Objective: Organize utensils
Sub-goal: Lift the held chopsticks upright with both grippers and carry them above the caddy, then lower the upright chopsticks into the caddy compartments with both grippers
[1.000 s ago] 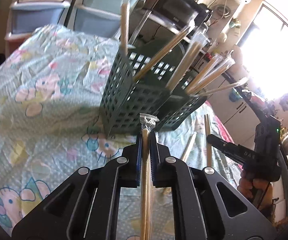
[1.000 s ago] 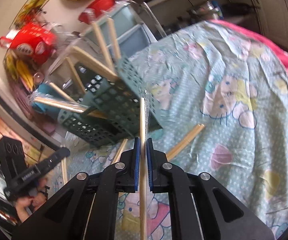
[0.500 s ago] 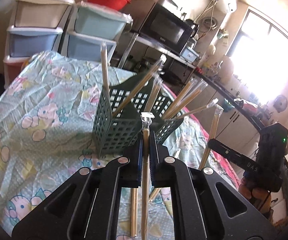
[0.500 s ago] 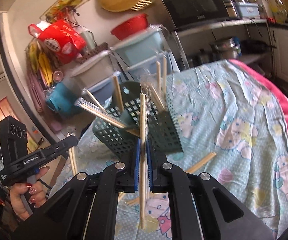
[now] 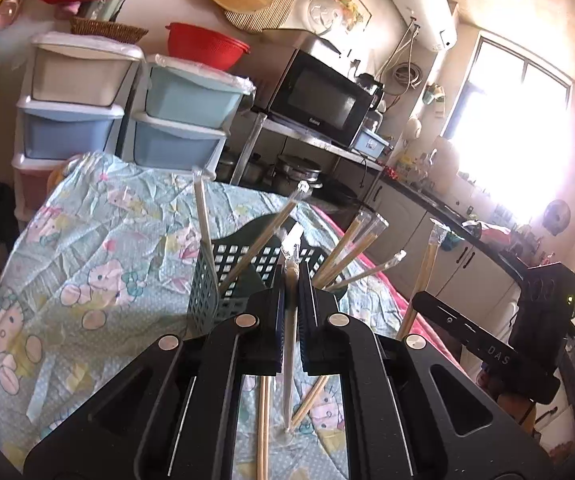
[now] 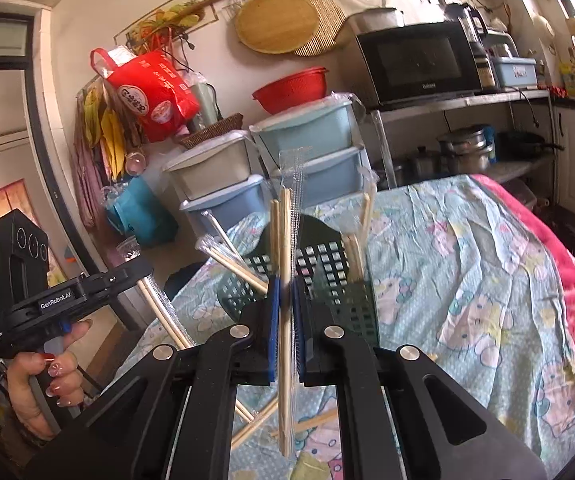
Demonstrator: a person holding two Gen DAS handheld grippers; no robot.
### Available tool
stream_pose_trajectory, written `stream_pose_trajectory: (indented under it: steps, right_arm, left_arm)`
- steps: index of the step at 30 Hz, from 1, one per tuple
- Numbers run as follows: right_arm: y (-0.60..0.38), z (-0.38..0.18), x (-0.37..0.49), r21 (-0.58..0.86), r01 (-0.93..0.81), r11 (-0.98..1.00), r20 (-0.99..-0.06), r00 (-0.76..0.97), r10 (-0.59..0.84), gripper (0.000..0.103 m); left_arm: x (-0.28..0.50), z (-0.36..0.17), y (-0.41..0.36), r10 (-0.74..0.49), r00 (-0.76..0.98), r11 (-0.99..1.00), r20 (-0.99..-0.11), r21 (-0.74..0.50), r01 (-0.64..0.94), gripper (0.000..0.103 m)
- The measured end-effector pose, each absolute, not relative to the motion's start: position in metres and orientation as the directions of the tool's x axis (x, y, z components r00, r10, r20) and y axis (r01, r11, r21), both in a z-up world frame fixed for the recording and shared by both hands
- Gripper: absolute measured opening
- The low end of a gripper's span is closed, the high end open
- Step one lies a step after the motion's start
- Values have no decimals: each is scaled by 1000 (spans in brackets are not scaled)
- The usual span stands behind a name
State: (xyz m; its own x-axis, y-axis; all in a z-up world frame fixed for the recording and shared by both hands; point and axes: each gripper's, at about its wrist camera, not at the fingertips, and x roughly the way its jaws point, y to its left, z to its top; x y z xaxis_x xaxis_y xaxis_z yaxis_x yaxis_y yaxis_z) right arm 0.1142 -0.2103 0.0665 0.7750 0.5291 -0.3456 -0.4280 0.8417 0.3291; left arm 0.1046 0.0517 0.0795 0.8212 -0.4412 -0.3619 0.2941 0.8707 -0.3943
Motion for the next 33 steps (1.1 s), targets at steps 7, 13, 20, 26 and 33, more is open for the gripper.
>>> stream_pose_trajectory:
  steps: [7,13,20,26,33]
  right_arm:
    - [-202,84,115,298,-460,836,-299,787,539,7]
    - [-197,100,118,276,-475,836,-249,805,539,7]
    - [-191,117,126,246,-484,840,-209,819,534,7]
    - [-187,129,134,231,-485,843,-172,833,526,7]
    - [-184,145,142,195,-489,850,-120,848,515,7]
  left_arm:
    - [102,102,57,-428,847,876,-316,-376,302,3]
    - [103,125,60,-412,866,887,-283,-341,311,3]
    - [105,150,68,-388,892,897,-232,-319,307,3]
    - [111,168,72,-361,910,910,-204,-292,296,3]
    - [119,180,76,-321,929,926,-182,-263,269,3]
